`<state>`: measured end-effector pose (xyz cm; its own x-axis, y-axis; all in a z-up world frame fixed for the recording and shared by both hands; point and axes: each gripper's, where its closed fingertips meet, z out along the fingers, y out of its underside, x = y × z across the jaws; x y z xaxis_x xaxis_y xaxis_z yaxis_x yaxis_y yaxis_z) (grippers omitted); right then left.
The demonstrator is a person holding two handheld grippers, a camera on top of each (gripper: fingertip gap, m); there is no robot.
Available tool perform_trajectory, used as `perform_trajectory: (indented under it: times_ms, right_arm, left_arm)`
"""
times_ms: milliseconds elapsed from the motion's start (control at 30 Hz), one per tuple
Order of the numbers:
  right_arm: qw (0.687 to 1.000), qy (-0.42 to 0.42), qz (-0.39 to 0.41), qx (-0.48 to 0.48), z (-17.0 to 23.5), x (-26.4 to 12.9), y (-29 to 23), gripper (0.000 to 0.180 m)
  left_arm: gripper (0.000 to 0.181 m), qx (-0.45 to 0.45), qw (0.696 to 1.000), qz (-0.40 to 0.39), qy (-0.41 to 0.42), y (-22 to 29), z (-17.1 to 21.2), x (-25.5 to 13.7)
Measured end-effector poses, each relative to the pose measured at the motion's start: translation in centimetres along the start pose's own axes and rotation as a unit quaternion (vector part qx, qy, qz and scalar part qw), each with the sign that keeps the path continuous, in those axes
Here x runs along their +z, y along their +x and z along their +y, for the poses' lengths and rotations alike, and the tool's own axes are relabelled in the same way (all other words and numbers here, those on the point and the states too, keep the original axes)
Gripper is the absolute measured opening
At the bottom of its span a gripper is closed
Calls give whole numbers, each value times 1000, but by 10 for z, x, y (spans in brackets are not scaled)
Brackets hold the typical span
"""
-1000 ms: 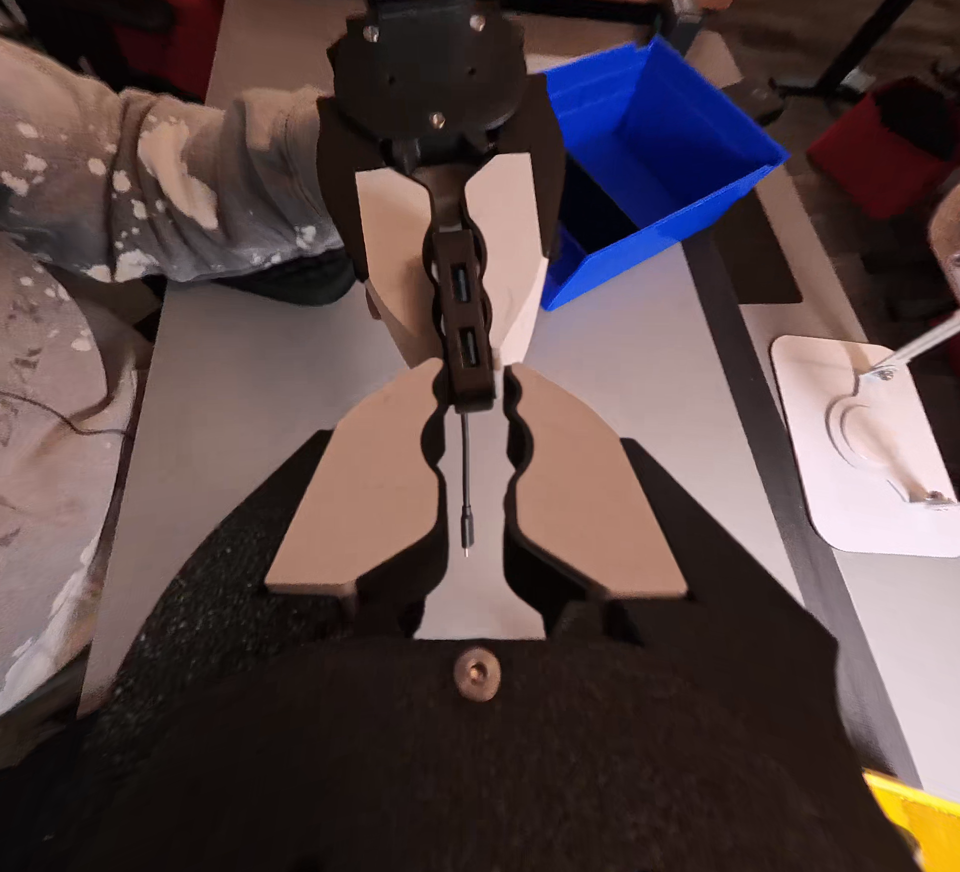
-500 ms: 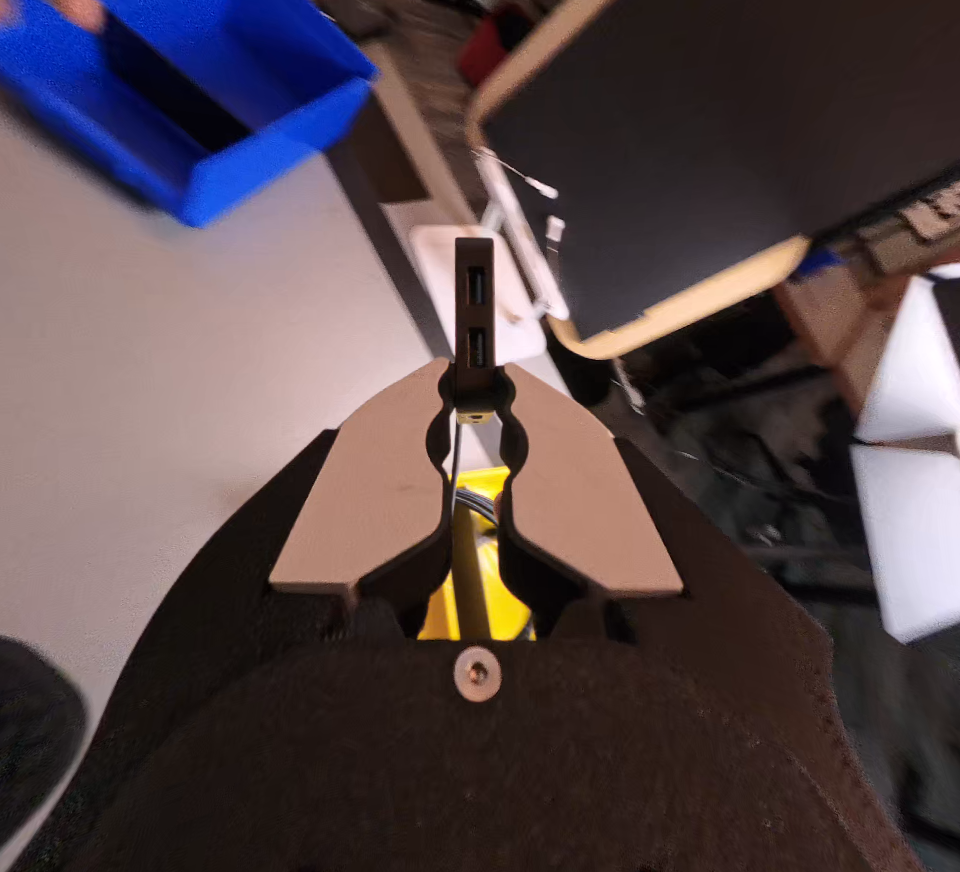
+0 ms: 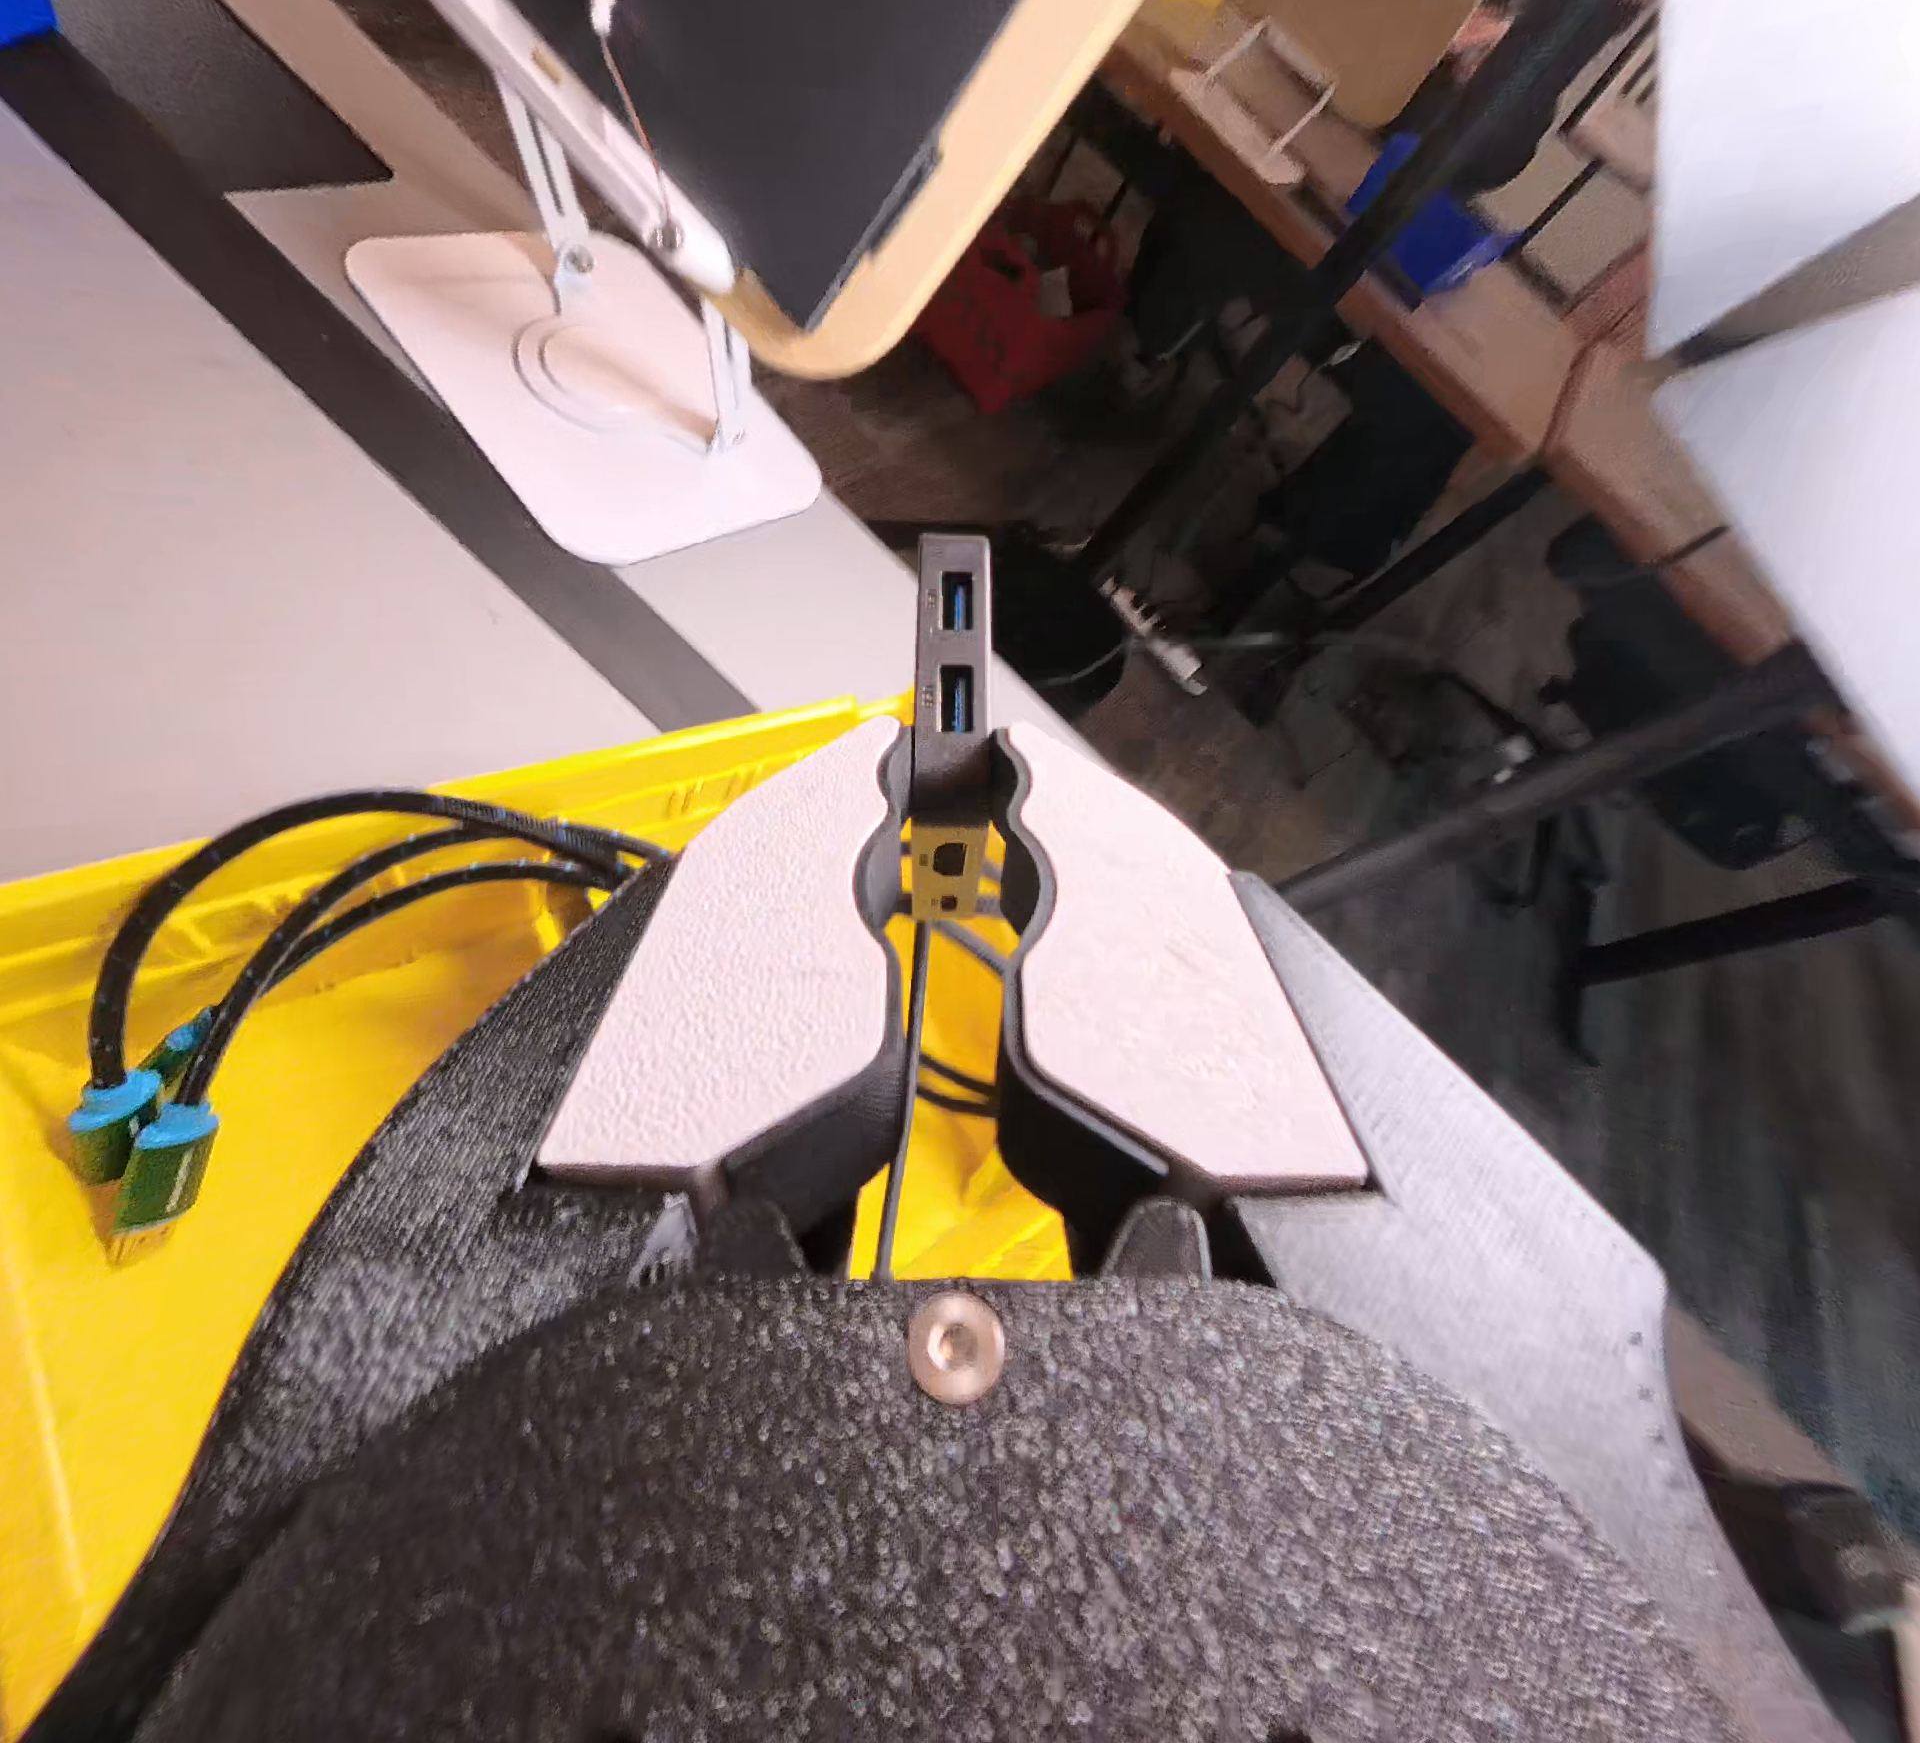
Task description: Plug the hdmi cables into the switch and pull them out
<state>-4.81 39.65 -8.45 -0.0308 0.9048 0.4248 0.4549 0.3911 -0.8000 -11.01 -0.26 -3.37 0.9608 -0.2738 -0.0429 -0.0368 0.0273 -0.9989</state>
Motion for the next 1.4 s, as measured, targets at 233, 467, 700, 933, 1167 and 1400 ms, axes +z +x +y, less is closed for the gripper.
perform_trajectory:
  times_ms: [233, 467, 700, 933, 1167, 1400]
  right_arm:
    - [988, -110, -52, 98, 78, 18, 3, 14]
    - [946, -316, -30, 69, 155, 18, 4, 14]
    - [966, -231, -30, 114, 114, 2, 10, 47]
    - [989, -33, 12, 143, 20, -34, 3, 50]
    - [991, -85, -106, 13, 26, -43, -127, 44]
    - [942, -257, -167, -140, 112, -38, -202, 51]
  left_arm:
    - [32, -23, 999, -8, -22, -18, 21, 6]
    - [32, -38, 998, -6, -51, -23, 43, 18]
    - [33, -33, 997, -14, -68, -27, 51, 18]
    - [34, -19, 995, -42, -86, -37, 53, 9]
    - [36, -13, 990, -69, -123, -42, 54, -7]
    - [55, -38, 931, -87, -353, -42, 132, -42]
